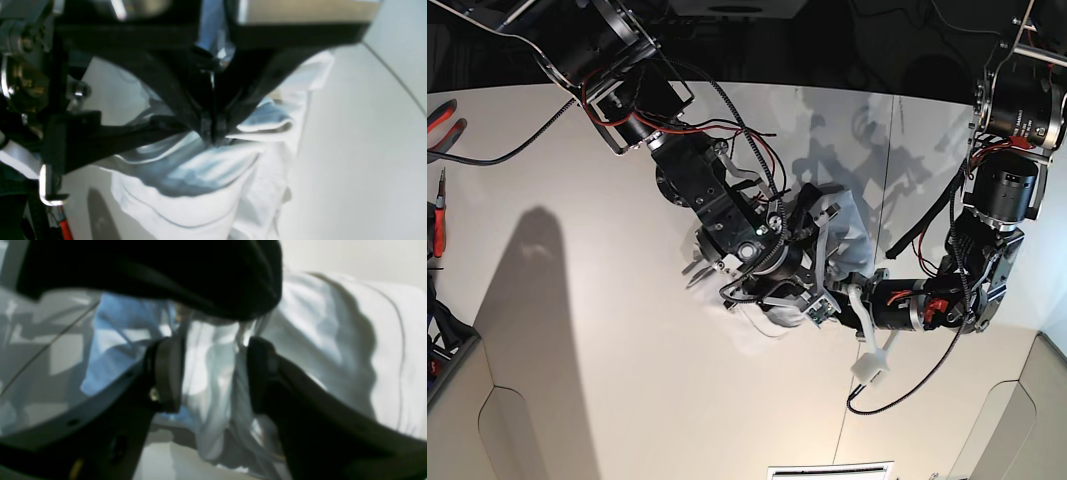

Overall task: Layout the t-shirt on the table in an organized manner, then fold the t-shirt properly
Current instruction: 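Press the folded bundle together with both grippers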

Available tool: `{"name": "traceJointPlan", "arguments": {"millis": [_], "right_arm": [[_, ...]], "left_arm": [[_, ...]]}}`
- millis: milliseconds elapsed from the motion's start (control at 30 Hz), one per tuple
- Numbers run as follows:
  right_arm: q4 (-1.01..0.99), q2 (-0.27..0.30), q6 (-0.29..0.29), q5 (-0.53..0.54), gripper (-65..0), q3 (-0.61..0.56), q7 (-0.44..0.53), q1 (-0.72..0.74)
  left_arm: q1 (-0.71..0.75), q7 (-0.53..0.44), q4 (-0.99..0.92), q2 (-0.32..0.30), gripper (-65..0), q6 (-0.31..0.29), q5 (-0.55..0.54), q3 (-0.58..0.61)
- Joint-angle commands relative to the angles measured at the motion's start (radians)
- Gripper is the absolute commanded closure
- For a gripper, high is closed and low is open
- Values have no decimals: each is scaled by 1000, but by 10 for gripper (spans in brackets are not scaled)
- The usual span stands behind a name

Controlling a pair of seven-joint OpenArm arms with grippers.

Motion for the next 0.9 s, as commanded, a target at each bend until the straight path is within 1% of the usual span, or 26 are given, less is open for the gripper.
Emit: {"name": "traceJointPlan", "arguments": {"millis": [0, 133, 200, 267, 333, 433, 467, 533, 600, 667, 767, 867], "right_arm": [[20, -11, 2, 0, -303, 3, 10, 23], [20, -11, 11, 0, -303, 3, 7, 24], [20, -11, 29, 0, -303, 3, 6, 24], [20, -11, 55, 1, -303, 3, 0, 24], [25, -11, 87, 12, -303, 3, -10, 24], [50, -11, 132, 11, -303, 3, -39, 24], [60, -11, 137, 5, -303, 3, -50, 24], [89, -5, 168, 6, -301, 3, -63, 23], [129, 3, 187, 8, -301, 3, -83, 21], [174, 11, 220, 9, -301, 3, -108, 21], [247, 25, 268, 54, -301, 4, -135, 21], [307, 28, 314, 137, -301, 4, -167, 21]], "left_arm": [[-27, -9, 12, -9, 0, -6, -21, -5], [-28, -2, 12, -11, 0, -6, -22, -5], [-28, 22, 12, -13, 0, -6, -32, -5], [-28, 69, 12, -19, 0, -6, -70, -5], [-28, 95, 12, -29, 0, -6, -99, -5], [-28, 103, 12, -55, 0, -6, -116, -5], [-28, 114, 13, -65, 0, -6, -147, -5], [-28, 120, 13, -84, 0, -6, -181, -5], [-28, 120, 13, -98, 0, -6, -186, -5], [-28, 120, 13, -111, 0, -6, -186, -5], [-28, 120, 13, -128, 0, -6, -187, -5], [-28, 119, 13, -138, 0, -6, -200, -5]]}}
